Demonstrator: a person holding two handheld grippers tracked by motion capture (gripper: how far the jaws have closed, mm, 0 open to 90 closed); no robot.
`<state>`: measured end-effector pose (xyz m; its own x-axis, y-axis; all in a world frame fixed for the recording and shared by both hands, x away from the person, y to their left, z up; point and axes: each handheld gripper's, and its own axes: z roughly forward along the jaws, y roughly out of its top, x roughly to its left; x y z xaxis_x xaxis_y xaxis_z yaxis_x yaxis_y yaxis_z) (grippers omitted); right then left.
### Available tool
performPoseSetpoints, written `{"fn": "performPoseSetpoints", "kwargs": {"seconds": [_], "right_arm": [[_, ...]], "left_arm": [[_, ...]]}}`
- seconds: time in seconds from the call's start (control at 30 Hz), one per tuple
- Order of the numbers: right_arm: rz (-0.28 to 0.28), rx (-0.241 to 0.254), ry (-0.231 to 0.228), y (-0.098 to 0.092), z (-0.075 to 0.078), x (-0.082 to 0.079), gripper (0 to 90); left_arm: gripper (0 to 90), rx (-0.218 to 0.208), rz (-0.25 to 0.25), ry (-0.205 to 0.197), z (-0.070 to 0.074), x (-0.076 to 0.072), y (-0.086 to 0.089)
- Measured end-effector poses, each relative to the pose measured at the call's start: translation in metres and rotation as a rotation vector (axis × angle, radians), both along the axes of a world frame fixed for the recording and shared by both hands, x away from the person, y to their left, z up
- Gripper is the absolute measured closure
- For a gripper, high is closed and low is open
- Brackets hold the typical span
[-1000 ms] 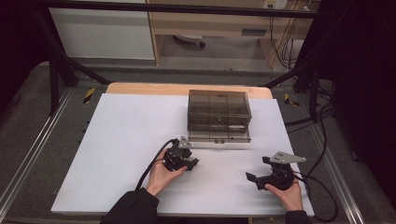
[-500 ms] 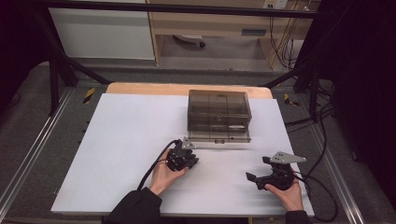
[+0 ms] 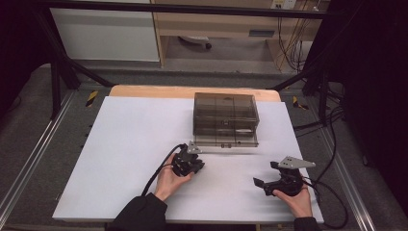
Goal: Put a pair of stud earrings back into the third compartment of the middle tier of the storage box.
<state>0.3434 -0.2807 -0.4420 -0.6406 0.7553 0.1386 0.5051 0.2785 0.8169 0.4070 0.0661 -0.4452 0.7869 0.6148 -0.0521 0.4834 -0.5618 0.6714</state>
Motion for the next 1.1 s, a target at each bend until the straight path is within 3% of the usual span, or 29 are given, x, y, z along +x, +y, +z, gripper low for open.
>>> {"fn": "performPoseSetpoints", "kwargs": {"seconds": [0.7, 1.1], "right_arm": [[0.001, 0.0, 0.002, 0.0, 0.0, 0.0, 0.6], [0.001, 0.0, 0.003, 0.0, 0.0, 0.0, 0.6]], "left_arm": [[81.3, -0.028, 0.002, -0.006, 0.013, -0.005, 0.008], [81.3, -0.044, -0.005, -0.013, 0.028, -0.01, 0.007]]}}
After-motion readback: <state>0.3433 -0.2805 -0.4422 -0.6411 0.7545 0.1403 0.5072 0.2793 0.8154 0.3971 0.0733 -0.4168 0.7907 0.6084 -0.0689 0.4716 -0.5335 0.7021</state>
